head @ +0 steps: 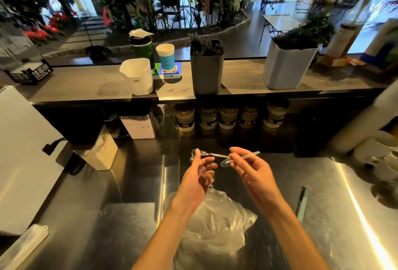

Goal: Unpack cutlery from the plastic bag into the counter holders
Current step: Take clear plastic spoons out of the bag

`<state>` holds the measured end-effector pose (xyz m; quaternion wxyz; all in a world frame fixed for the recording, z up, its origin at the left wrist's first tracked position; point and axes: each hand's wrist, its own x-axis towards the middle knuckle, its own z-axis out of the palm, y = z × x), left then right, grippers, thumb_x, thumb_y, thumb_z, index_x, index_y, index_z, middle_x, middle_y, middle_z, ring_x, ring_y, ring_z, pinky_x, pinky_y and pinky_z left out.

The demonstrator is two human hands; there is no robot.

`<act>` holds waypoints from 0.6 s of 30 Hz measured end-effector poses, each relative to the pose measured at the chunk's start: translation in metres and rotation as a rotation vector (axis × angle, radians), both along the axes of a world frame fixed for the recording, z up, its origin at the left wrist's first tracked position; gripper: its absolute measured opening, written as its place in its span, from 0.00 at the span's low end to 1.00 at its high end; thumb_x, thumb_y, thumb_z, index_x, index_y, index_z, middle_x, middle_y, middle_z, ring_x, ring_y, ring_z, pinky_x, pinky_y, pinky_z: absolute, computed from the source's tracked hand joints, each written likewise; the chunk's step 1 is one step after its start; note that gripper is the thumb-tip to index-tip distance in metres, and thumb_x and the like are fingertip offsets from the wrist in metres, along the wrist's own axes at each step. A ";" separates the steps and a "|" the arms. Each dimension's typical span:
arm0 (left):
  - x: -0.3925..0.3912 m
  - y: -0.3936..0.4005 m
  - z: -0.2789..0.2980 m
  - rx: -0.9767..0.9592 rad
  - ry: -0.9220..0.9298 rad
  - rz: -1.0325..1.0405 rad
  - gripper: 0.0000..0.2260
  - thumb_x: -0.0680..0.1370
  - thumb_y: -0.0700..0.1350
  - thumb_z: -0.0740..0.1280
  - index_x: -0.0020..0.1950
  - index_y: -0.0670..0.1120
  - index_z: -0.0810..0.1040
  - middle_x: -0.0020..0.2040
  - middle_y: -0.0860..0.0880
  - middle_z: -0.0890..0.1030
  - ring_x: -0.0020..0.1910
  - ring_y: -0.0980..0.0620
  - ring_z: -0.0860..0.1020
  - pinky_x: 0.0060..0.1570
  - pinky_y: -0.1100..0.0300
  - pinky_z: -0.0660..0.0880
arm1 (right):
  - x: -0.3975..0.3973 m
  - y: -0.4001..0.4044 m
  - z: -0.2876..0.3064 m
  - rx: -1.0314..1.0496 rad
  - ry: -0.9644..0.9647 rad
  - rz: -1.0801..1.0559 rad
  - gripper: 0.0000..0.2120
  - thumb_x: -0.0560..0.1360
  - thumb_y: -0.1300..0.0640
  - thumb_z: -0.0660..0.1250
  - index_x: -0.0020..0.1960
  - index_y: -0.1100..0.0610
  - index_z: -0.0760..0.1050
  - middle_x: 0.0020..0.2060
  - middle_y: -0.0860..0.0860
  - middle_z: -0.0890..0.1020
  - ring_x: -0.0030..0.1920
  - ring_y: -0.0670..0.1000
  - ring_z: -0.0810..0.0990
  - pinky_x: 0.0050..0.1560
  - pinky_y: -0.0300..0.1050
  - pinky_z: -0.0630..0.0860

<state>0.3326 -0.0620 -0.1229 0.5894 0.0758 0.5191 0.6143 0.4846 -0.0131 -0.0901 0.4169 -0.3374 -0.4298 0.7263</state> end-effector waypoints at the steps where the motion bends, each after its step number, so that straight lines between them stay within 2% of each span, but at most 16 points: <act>1: 0.001 0.000 0.002 0.039 -0.033 -0.002 0.27 0.80 0.64 0.58 0.58 0.42 0.82 0.46 0.46 0.84 0.44 0.51 0.79 0.45 0.58 0.72 | -0.001 -0.003 -0.001 0.029 -0.042 0.005 0.12 0.72 0.58 0.72 0.55 0.59 0.84 0.48 0.55 0.86 0.48 0.50 0.84 0.51 0.38 0.80; 3: 0.001 -0.001 0.004 0.109 -0.080 0.011 0.30 0.79 0.67 0.56 0.59 0.43 0.82 0.51 0.45 0.85 0.56 0.47 0.80 0.55 0.54 0.74 | -0.003 -0.006 -0.005 0.084 -0.135 0.021 0.11 0.73 0.56 0.72 0.55 0.57 0.85 0.48 0.55 0.86 0.49 0.52 0.84 0.51 0.41 0.81; 6: -0.002 0.001 0.006 0.178 -0.080 0.040 0.31 0.79 0.67 0.54 0.58 0.42 0.81 0.54 0.42 0.84 0.58 0.44 0.81 0.63 0.48 0.74 | -0.006 -0.010 -0.011 0.124 -0.213 0.033 0.09 0.75 0.57 0.72 0.54 0.55 0.85 0.49 0.54 0.87 0.51 0.54 0.85 0.53 0.44 0.82; 9: -0.003 0.001 0.005 0.193 -0.009 0.050 0.21 0.80 0.60 0.59 0.48 0.43 0.79 0.44 0.43 0.80 0.46 0.45 0.78 0.56 0.50 0.72 | -0.011 -0.013 -0.014 0.136 -0.227 0.057 0.07 0.77 0.59 0.71 0.53 0.56 0.85 0.49 0.54 0.87 0.52 0.53 0.85 0.51 0.44 0.82; 11: -0.005 0.001 0.005 0.166 0.054 0.078 0.18 0.82 0.57 0.59 0.43 0.44 0.77 0.38 0.46 0.77 0.39 0.50 0.74 0.50 0.54 0.70 | -0.013 -0.014 -0.012 0.133 -0.248 0.056 0.08 0.78 0.56 0.69 0.52 0.57 0.85 0.47 0.53 0.87 0.50 0.53 0.86 0.50 0.44 0.83; 14: -0.013 0.001 0.005 0.150 0.141 0.131 0.21 0.85 0.53 0.55 0.38 0.44 0.74 0.32 0.47 0.75 0.40 0.50 0.79 0.51 0.55 0.72 | -0.013 -0.012 -0.008 0.115 -0.292 0.013 0.17 0.83 0.50 0.59 0.51 0.56 0.85 0.45 0.54 0.86 0.47 0.52 0.86 0.48 0.43 0.83; 16: -0.017 -0.001 0.005 0.137 0.122 0.148 0.21 0.85 0.53 0.55 0.38 0.44 0.73 0.30 0.47 0.71 0.39 0.49 0.81 0.54 0.53 0.75 | -0.013 -0.008 -0.008 0.198 -0.385 -0.023 0.21 0.85 0.48 0.55 0.50 0.50 0.86 0.42 0.53 0.84 0.42 0.46 0.84 0.46 0.39 0.80; 18: -0.016 -0.003 0.004 0.114 0.079 0.142 0.19 0.84 0.55 0.57 0.41 0.43 0.74 0.28 0.48 0.68 0.31 0.51 0.76 0.46 0.56 0.76 | -0.014 -0.005 -0.005 0.311 -0.453 -0.029 0.17 0.84 0.49 0.58 0.51 0.45 0.86 0.39 0.53 0.80 0.37 0.44 0.79 0.42 0.39 0.76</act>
